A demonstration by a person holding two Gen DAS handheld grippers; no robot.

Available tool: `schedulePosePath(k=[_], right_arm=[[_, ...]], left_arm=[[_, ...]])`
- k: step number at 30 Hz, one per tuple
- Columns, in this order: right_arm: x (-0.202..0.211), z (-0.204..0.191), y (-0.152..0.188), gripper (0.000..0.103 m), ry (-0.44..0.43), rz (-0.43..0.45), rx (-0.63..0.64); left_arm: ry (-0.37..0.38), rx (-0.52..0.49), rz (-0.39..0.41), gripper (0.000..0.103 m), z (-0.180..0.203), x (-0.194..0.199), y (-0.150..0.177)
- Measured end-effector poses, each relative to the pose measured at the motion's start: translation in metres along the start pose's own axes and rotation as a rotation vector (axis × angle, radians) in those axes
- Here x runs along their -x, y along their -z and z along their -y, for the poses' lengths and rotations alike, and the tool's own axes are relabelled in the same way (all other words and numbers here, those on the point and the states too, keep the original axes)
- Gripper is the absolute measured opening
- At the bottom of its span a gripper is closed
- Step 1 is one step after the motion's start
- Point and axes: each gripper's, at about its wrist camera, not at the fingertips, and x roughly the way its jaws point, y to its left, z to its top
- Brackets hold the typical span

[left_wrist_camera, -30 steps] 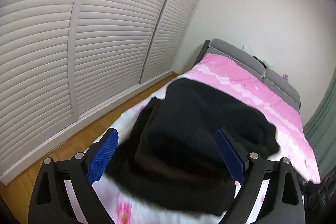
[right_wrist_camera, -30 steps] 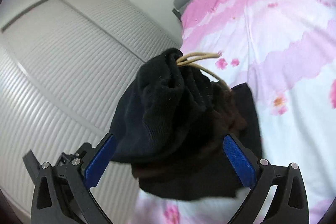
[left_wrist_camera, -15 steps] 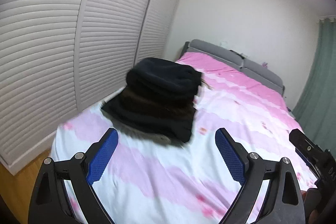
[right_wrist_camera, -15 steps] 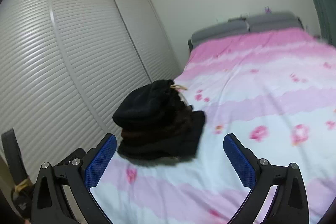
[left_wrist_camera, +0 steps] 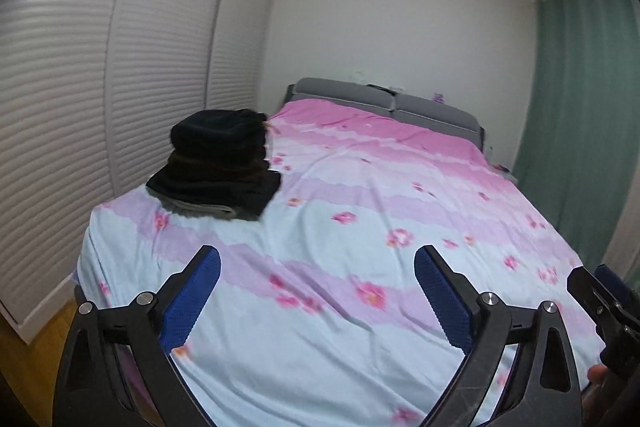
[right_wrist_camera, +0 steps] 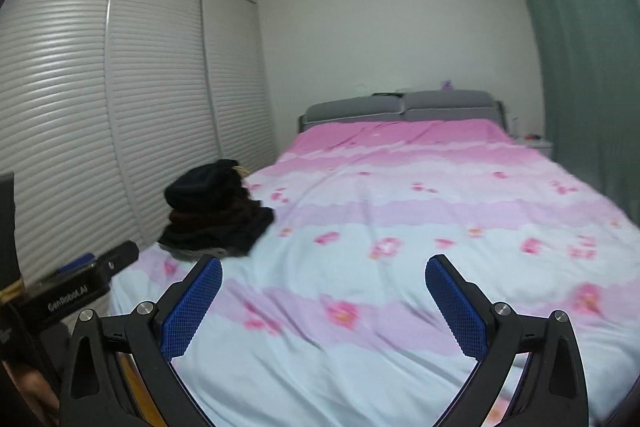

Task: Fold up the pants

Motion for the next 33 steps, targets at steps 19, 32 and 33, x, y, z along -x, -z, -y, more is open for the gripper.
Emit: schedulePosePath(k=[19, 32, 33], right_arm=[[0.178, 0.089, 0.047, 0.103, 0.199, 0.067, -0.017], [0.213, 0.092, 0.046, 0.103, 0.207, 0.103, -0.01], [0.213, 0.093, 0.047, 0.103, 0.208, 0.1, -0.012]], left_arm=[[0.117, -0.183, 0.064, 0.101, 0.12, 0.127, 0.057], [0.128, -0.213, 0.058, 0.101, 0.137, 0.145, 0.068], [0.127, -0.213, 0.053, 0.101, 0.137, 0.145, 0.069]])
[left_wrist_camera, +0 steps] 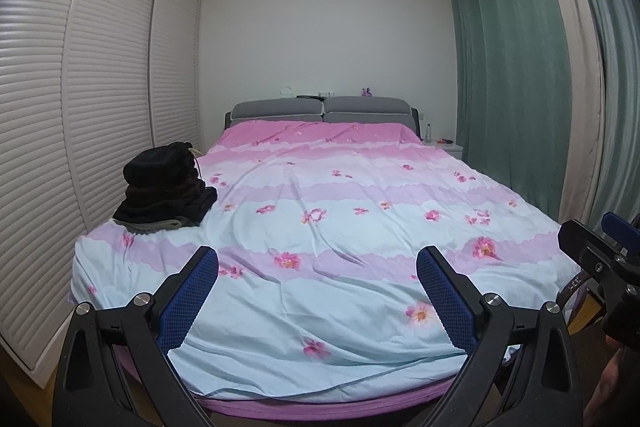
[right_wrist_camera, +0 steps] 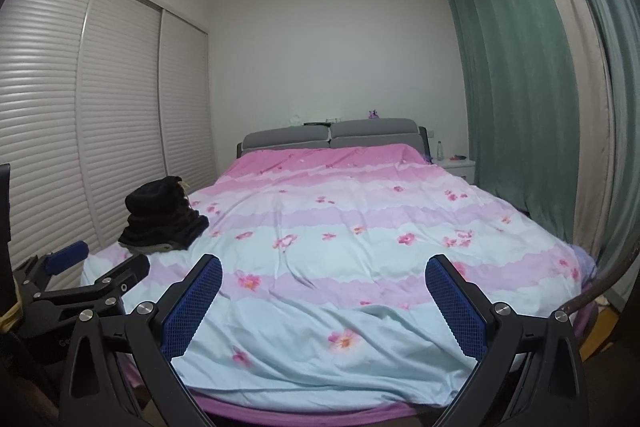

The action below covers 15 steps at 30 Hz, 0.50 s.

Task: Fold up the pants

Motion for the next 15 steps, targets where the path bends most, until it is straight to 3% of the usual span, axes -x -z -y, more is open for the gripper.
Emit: schedulePosePath(k=[15], right_arm=[[-0.005, 0.0113, 0.0074, 0.103, 0.026, -0.017, -0.022]], left_arm=[[-0.01, -0.005, -0.018, 0.101, -0.0013, -0.0082, 0.0035]])
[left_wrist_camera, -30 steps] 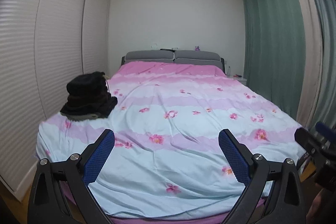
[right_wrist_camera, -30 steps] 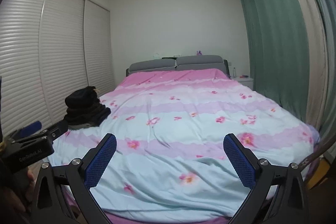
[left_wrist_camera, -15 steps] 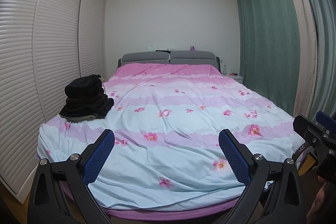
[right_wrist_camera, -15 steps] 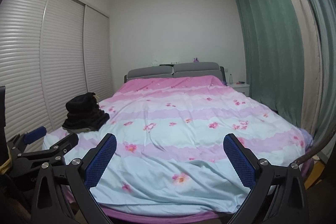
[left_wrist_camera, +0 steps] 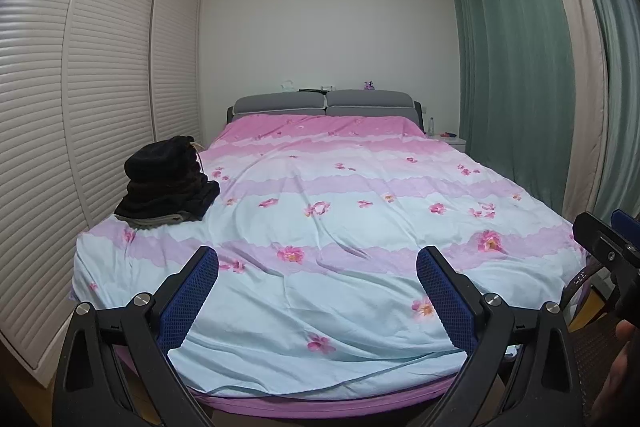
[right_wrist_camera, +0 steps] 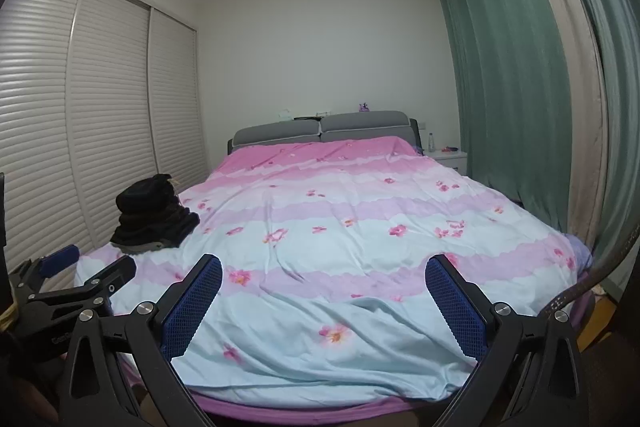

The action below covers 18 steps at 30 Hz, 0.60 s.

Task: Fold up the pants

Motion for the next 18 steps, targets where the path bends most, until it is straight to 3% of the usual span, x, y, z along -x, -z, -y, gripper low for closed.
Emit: schedulePosePath(k=[18], right_arm=[[0.0019, -0.0011, -0.0004, 0.103, -0.005, 0.004, 0.003]], left_arm=[[-0.004, -0.008, 0.011, 0.101, -0.0012, 0.0006, 0.0024]])
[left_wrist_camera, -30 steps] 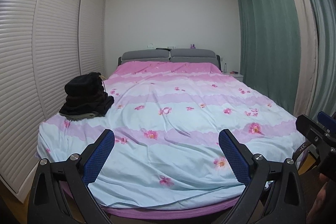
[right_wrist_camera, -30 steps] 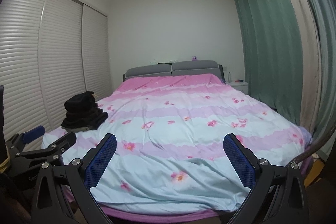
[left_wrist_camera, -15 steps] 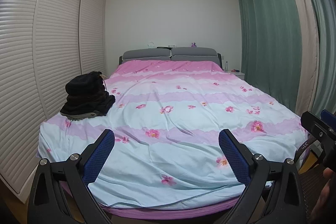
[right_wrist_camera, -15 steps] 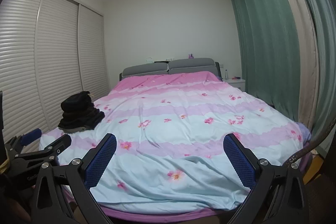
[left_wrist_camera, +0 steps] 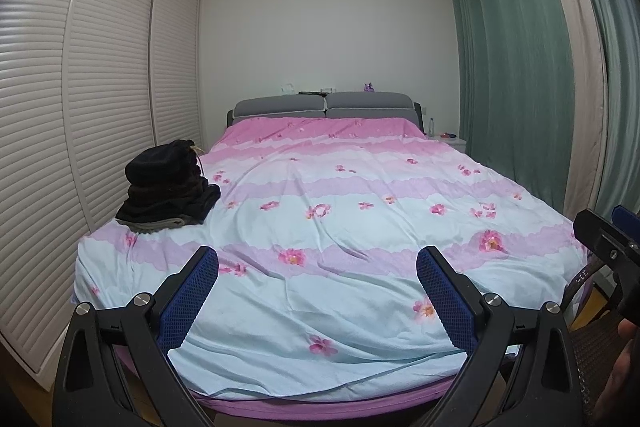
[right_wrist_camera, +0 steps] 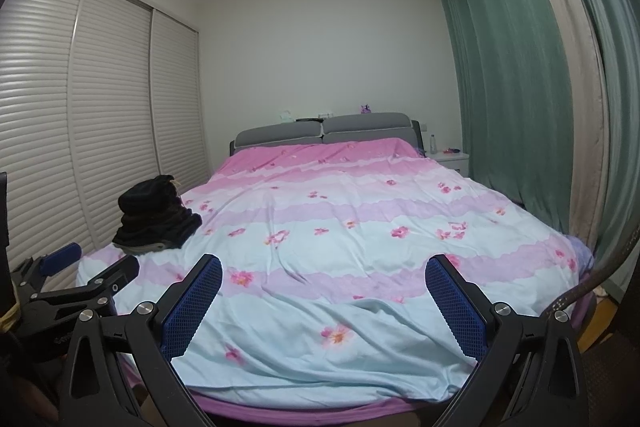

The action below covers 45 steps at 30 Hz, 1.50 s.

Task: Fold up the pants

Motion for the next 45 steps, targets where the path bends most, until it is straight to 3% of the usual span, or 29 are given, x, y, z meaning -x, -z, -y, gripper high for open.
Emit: schedulePosePath(k=[45], right_arm=[[-0.0025, -0.0009, 0.0021, 0.103, -0.017, 0.004, 0.01]], left_arm=[[0.013, -0.03, 0.008, 0.101, 0.0048, 0.0058, 0.0002]])
